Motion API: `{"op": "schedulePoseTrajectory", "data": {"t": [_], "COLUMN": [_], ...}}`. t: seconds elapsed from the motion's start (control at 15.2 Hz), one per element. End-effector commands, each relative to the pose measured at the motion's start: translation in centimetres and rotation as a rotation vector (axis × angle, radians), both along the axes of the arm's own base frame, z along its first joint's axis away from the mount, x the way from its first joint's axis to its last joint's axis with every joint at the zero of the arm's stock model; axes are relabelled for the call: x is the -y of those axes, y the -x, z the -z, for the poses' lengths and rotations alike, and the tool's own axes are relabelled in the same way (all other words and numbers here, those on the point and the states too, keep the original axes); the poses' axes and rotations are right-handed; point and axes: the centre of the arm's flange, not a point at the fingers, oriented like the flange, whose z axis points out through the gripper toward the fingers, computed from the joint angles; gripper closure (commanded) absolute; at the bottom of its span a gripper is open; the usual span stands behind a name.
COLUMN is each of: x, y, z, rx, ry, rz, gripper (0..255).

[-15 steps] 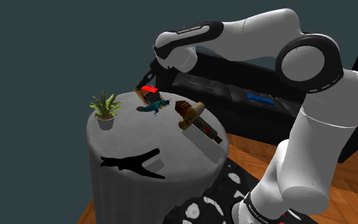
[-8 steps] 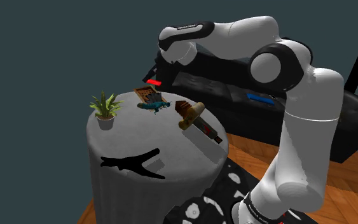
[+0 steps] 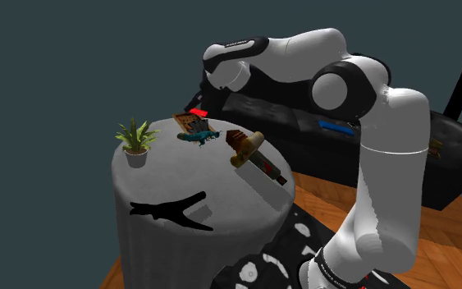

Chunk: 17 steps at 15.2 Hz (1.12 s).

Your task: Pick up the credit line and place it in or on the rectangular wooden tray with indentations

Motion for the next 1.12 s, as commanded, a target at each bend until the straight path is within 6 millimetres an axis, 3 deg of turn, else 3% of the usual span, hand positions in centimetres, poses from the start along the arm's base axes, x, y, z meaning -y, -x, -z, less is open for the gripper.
{"op": "schedulePoseTrajectory", "data": {"t": [0.0,0.4,0.92,0.99,1.06], "x": [0.0,0.0,0.0,0.0,0.0], "y": [-0.1,-0.1,-0.1,-0.1,0.0], "z": [1.2,4.4,4.5,4.5,4.5], "rx": [0.000,0.000,0.000,0.000,0.000], "ry": [0.000,0.000,0.000,0.000,0.000], "rz": [0.000,0.000,0.000,0.000,0.000], "gripper": [255,255,255,0,0]}}
